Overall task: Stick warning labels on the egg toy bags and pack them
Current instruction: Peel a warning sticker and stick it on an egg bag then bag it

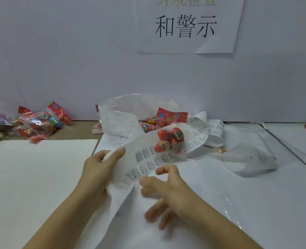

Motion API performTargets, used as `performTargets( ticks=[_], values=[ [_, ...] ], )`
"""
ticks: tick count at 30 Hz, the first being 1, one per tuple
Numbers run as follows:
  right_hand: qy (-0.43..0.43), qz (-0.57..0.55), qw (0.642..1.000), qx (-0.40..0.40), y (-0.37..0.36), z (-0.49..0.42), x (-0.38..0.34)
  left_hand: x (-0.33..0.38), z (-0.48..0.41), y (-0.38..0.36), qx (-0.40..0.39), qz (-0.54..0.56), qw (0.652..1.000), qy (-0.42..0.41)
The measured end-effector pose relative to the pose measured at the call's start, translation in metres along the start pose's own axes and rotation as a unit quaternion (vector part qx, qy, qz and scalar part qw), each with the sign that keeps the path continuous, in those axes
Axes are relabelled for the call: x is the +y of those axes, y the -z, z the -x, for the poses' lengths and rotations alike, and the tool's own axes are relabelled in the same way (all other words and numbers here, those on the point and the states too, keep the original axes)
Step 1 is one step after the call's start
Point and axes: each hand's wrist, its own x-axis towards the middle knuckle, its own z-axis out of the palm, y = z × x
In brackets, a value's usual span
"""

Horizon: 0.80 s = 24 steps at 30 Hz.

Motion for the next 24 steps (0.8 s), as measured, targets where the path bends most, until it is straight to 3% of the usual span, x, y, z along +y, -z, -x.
performTargets(
  ticks=[3, 6, 10, 14, 18, 21, 24],
  values=[
    [0.034, -0.175, 0.984, -0.009, -0.008, -0.001, 0.003, 0.0, 0.006, -0.008, -0.015, 0.049, 0.999, 0.017],
    [0.095, -0.192, 0.975, 0.062, -0.008, -0.002, 0.004, 0.003, 0.011, -0.009, -0.051, 0.077, 0.995, 0.041],
    [0.066, -0.226, 0.968, 0.089, -0.001, -0.001, 0.0, 0.009, 0.014, -0.007, -0.123, 0.095, 0.986, 0.065],
    [0.016, -0.198, 0.98, 0.029, -0.004, 0.004, 0.001, 0.004, 0.016, -0.008, -0.126, 0.028, 0.992, 0.004],
    [0.103, -0.198, 0.97, 0.094, -0.006, -0.002, 0.006, 0.006, 0.014, -0.003, -0.197, -0.006, 0.978, 0.07],
    [0.178, -0.114, 0.973, 0.094, -0.004, -0.003, 0.006, 0.014, 0.014, 0.003, -0.306, -0.018, 0.939, 0.156],
    [0.217, -0.04, 0.973, 0.075, -0.001, -0.002, 0.004, 0.014, 0.013, 0.005, -0.337, -0.046, 0.929, 0.148]
  ],
)
